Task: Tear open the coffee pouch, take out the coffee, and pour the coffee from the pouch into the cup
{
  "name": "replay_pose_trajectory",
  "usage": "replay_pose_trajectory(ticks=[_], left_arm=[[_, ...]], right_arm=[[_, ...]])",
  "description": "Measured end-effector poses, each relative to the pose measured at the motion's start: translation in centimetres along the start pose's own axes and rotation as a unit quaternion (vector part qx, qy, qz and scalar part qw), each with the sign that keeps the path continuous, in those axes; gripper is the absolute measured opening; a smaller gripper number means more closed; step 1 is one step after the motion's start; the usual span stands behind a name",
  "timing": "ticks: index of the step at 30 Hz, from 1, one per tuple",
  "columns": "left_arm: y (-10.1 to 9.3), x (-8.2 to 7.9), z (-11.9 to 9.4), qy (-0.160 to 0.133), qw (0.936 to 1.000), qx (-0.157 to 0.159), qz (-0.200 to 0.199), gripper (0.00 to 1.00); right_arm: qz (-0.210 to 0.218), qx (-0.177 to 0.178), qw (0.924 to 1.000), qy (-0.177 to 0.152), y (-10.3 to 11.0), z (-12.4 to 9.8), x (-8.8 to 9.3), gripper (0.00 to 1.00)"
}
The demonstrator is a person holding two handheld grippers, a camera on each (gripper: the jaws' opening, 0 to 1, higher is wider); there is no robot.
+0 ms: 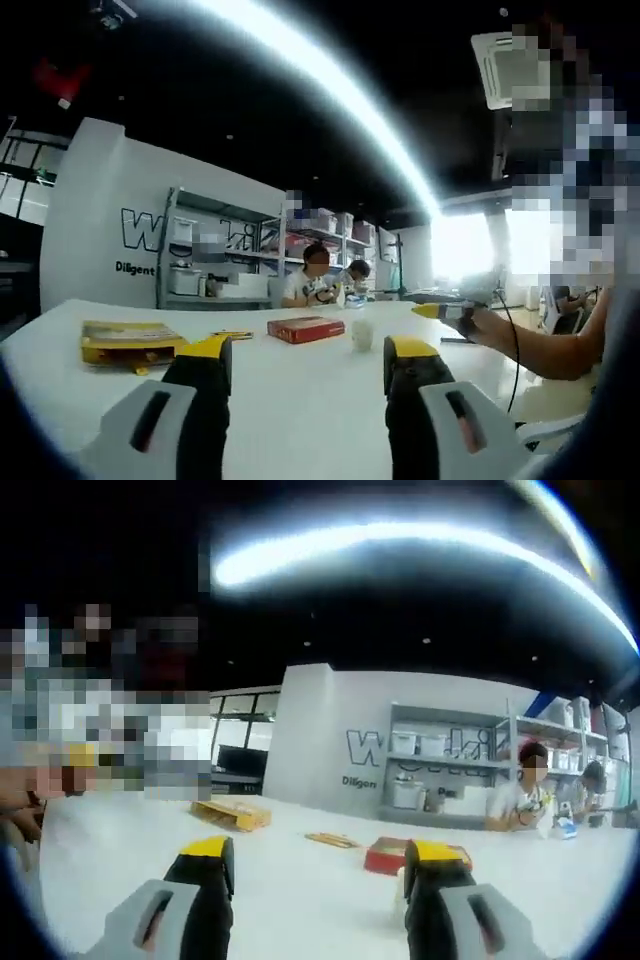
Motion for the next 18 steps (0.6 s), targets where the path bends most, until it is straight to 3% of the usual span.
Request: replay_pose_trajectory(ticks=[5,10,18], left_arm=[[-1.0,-0.2,-3.0,-0.007,0.9995,-0.031,-0.002,0.65],[-2.0,0.0,-5.2,0.011,0.9981,-0.059,0.014,0.66],[-4.1,-0.7,-8.6,0.011,0.9965,-0.081,0.017,0.67]], right_arm=[[0.017,-0.022,0.9996,-0.007,2.8,-1.9,-0.4,0.68],[0.013,-0.038,0.9991,-0.015,5.6,-3.5,-0.9,0.68],[0.030,-0.063,0.9974,-0.017,9.1,-5.9,-0.8,0.63]])
Point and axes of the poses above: the point that each gripper's makers call its tool centre point, and the gripper's own axes: z roughly forward along the fingers, y roughly to its left, x roughly out of its underside, the point moved 8 cm from there along -z, roughly backward along the fingers, and after that the axes turned 8 degrees about x, right-handed, at the moved point
